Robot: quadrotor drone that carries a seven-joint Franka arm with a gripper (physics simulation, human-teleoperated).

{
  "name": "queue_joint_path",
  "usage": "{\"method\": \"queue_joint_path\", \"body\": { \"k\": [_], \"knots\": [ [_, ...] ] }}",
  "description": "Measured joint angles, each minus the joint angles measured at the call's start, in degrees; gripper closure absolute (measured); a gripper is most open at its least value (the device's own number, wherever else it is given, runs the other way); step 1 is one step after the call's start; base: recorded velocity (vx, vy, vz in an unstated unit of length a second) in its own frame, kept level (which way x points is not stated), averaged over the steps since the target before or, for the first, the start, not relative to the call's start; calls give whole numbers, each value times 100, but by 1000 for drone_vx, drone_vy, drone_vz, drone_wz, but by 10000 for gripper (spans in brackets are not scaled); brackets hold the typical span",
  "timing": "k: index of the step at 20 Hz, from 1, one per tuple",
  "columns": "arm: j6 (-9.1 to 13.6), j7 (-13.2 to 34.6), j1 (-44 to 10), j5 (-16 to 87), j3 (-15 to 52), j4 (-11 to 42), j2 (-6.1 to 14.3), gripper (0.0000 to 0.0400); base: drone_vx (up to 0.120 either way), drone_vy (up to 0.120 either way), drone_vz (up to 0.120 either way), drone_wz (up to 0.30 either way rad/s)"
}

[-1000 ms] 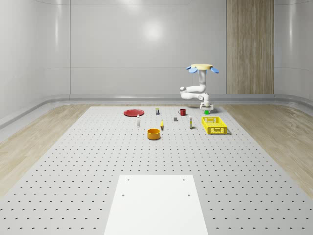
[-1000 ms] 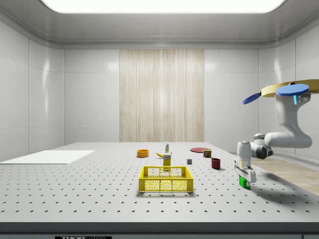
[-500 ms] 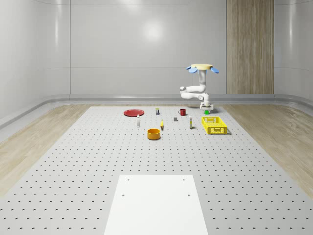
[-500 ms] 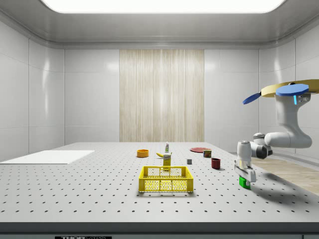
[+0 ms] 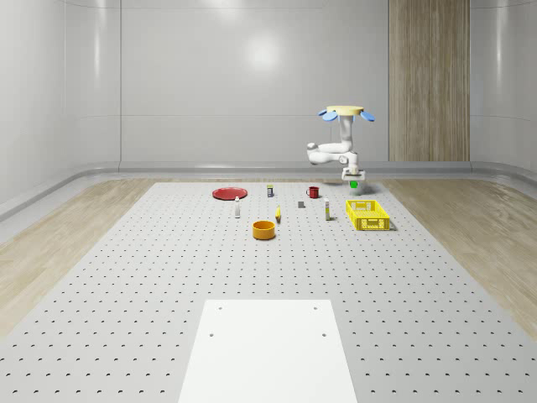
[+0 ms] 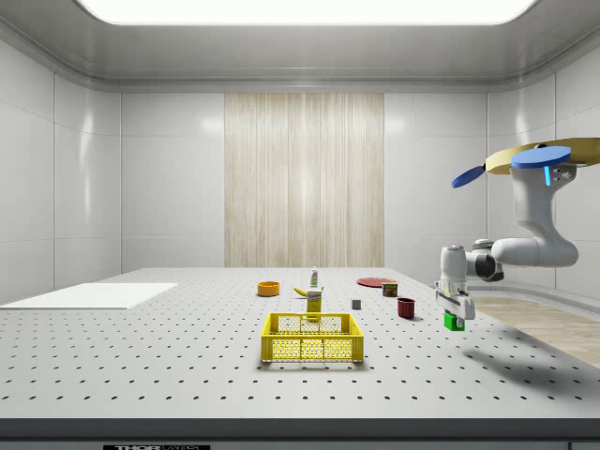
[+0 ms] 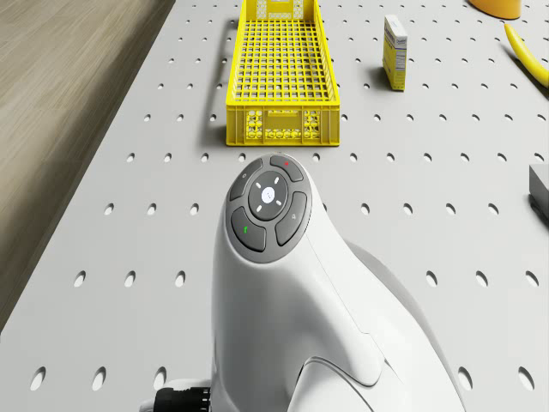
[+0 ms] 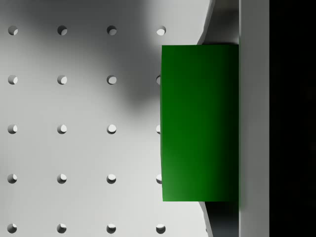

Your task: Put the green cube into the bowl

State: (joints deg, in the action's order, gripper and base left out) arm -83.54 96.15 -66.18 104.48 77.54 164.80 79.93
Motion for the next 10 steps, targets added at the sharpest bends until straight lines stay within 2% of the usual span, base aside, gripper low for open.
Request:
{"method": "queue_joint_path", "body": {
  "k": [10],
  "knots": [
    [-93, 29, -43, -200, 169, 9, 142, 150, 120, -120, 120, 0]
  ]
}}
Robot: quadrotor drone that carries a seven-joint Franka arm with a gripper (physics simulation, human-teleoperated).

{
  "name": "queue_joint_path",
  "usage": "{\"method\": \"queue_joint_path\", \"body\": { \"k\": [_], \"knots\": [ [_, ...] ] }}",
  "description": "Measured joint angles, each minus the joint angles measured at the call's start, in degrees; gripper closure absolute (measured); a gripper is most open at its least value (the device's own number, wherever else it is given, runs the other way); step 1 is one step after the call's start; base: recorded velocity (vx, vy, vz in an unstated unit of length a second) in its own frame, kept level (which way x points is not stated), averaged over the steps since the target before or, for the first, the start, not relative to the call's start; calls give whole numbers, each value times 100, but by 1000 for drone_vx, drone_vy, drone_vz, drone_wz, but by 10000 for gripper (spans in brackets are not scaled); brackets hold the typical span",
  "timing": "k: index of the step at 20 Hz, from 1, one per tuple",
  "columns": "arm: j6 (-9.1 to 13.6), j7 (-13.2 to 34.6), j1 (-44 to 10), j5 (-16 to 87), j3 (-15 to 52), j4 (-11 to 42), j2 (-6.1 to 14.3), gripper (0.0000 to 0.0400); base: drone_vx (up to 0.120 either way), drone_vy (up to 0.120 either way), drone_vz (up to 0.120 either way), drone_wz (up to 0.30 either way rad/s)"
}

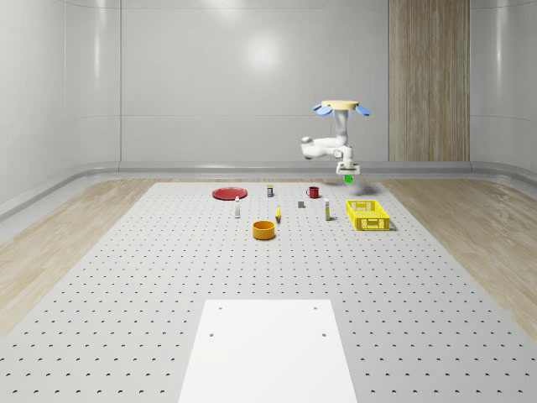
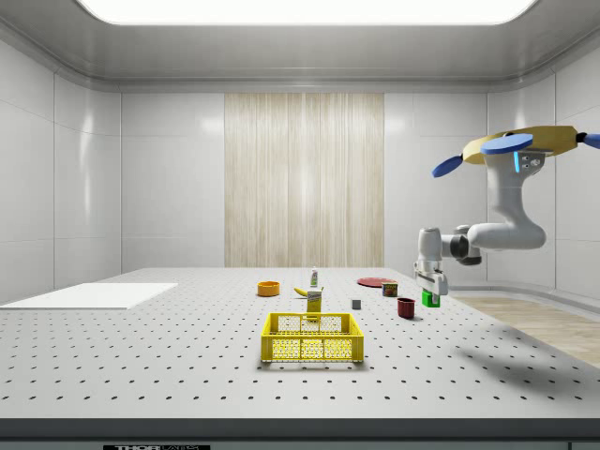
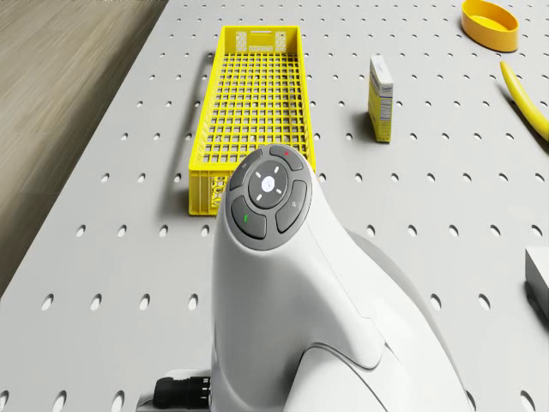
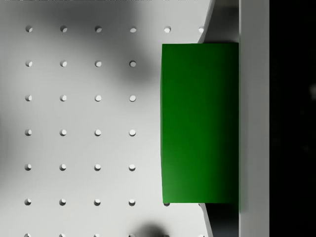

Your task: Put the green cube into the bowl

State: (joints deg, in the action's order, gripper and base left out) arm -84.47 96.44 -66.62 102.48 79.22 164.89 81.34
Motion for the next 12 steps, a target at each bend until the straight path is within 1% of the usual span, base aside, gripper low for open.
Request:
{"method": "queue_joint_path", "body": {
  "k": [4, 5, 12],
  "knots": [
    [-52, 8, -13, -34, 20, -2, 59, 150, 120, -120, 120, 0],
    [-66, 10, -16, -42, 24, -2, 74, 150, 120, -120, 40, 0],
    [-155, 26, -36, -86, 44, -6, 171, 150, 120, -120, 0, 0]
  ]
}}
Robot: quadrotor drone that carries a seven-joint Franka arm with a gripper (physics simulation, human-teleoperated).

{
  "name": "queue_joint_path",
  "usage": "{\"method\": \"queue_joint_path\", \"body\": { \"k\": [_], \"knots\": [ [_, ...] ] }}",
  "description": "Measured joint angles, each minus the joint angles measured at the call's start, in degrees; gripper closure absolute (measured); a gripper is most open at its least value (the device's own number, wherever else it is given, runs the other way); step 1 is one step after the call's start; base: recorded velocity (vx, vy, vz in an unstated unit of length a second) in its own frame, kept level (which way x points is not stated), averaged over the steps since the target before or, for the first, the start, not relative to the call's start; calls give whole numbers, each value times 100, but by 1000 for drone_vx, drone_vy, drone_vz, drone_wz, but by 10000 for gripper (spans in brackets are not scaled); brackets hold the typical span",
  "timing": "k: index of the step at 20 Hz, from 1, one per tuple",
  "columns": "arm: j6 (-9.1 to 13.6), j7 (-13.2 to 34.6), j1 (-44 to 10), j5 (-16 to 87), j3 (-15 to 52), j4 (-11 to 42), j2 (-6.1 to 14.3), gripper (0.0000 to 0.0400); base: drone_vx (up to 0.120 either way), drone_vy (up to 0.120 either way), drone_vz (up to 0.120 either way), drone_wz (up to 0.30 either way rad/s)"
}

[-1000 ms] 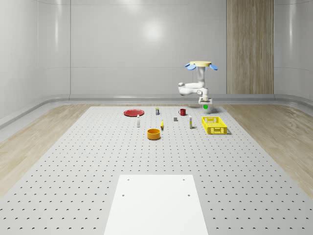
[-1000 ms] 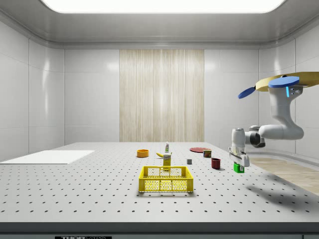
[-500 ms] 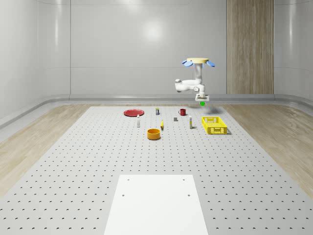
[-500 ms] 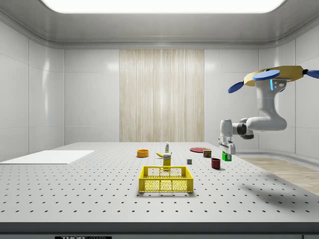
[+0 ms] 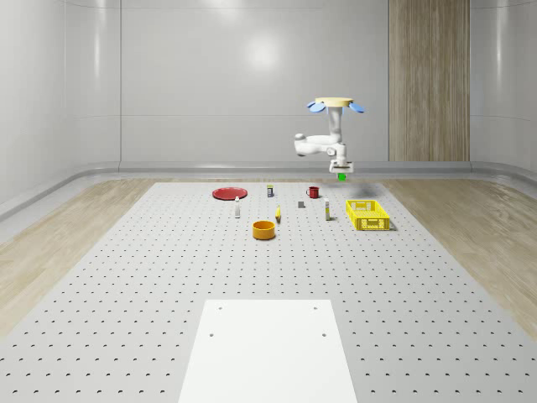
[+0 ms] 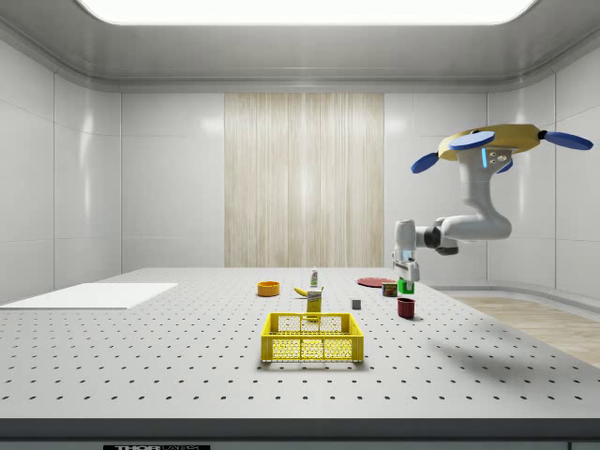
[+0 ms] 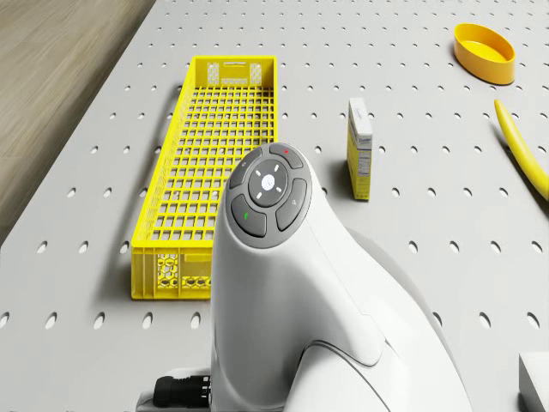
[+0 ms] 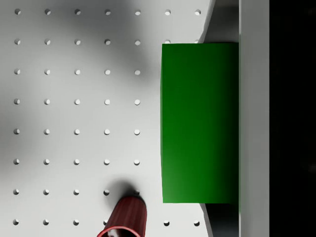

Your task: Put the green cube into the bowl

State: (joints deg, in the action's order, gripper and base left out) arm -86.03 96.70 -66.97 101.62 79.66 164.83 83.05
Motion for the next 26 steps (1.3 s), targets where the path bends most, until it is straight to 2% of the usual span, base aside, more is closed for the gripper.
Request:
{"method": "queue_joint_path", "body": {
  "k": [26],
  "knots": [
    [-274, 49, -56, -121, 47, -11, 294, 150, 120, -120, 0, 0]
  ]
}}
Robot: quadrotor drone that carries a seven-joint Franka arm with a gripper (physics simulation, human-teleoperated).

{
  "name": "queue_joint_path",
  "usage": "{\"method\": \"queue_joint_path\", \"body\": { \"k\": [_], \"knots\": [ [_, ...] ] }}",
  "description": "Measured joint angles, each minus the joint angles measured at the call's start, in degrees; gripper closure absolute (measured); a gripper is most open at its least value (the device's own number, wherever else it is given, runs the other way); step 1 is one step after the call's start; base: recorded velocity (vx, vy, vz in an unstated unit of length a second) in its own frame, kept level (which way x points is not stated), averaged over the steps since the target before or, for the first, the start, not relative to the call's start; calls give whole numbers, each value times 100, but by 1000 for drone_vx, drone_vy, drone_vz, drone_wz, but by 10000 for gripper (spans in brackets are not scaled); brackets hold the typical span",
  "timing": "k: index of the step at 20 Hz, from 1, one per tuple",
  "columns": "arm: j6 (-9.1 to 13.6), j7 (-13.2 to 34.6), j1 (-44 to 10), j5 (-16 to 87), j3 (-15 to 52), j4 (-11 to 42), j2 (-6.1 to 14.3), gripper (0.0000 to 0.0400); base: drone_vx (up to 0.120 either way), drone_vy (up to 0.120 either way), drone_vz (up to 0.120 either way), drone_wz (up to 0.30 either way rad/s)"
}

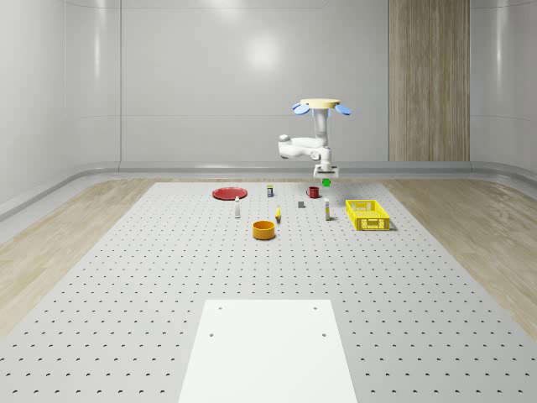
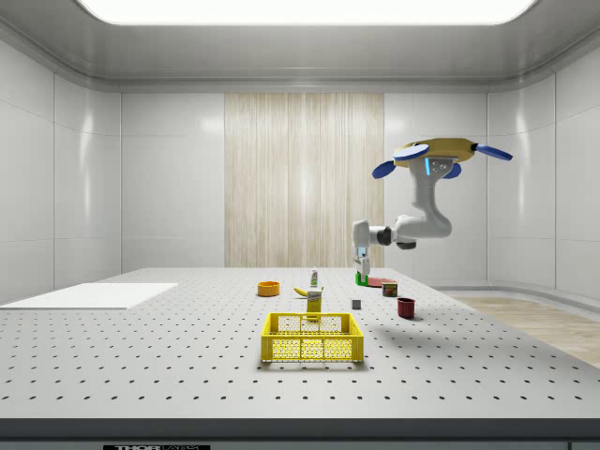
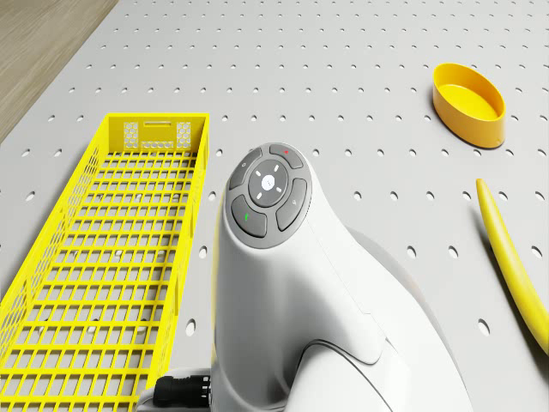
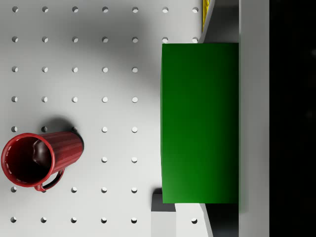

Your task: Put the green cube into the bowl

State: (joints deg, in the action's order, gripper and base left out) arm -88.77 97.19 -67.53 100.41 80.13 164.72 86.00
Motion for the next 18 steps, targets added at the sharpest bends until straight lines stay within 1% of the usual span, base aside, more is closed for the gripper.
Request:
{"method": "queue_joint_path", "body": {
  "k": [18],
  "knots": [
    [-138, 23, -27, -59, 21, -5, 147, 150, 120, -120, 0, 0]
  ]
}}
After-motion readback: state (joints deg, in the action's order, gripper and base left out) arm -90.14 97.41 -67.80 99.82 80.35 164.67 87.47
